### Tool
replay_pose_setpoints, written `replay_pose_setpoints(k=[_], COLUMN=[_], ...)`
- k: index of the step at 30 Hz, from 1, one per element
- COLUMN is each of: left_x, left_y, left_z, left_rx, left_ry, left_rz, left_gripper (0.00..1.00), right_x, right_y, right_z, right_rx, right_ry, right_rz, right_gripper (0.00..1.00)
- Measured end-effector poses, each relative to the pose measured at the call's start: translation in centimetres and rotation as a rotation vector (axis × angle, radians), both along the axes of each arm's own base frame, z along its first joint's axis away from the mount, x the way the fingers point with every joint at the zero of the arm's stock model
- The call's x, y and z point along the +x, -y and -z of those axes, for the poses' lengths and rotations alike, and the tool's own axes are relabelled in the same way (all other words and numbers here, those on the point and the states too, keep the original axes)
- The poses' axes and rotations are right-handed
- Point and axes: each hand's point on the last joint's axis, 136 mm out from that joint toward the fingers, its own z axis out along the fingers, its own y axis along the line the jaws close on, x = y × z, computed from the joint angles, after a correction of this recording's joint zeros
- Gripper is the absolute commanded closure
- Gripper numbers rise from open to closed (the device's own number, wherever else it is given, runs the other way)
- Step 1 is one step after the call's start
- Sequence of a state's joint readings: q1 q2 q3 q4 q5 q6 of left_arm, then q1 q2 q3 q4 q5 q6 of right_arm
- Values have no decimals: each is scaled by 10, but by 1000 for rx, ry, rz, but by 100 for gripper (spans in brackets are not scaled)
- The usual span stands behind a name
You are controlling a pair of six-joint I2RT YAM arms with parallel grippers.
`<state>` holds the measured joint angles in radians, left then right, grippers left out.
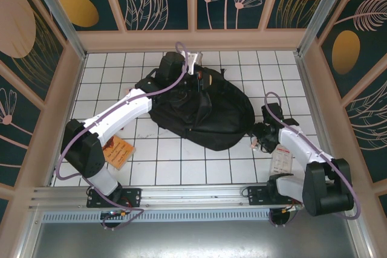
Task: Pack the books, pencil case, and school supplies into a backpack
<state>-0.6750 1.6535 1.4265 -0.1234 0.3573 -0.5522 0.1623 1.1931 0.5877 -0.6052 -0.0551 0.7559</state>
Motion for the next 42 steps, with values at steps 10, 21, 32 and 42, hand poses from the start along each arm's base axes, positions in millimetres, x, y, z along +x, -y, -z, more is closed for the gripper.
replay_pose_setpoints(k=[10, 21, 32, 42], left_x=[0, 0, 0, -7], left_y=[-1, -1, -1, -1], left_z=[-2, -3, -3, -12], left_rx=[-2, -2, -2, -19], left_ry=[6, 6, 6, 9], left_rz=[0, -1, 0, 24], left_gripper=[100, 100, 100, 100], right_x=[-5, -5, 11, 51], right_y=[-1, 0, 5, -25], right_z=[15, 14, -42, -162], right_rx=[-6, -16, -35, 22], right_ry=[-51, -42, 82, 368], right_rz=[-4, 1, 36, -39], right_gripper=[44, 65, 67, 71])
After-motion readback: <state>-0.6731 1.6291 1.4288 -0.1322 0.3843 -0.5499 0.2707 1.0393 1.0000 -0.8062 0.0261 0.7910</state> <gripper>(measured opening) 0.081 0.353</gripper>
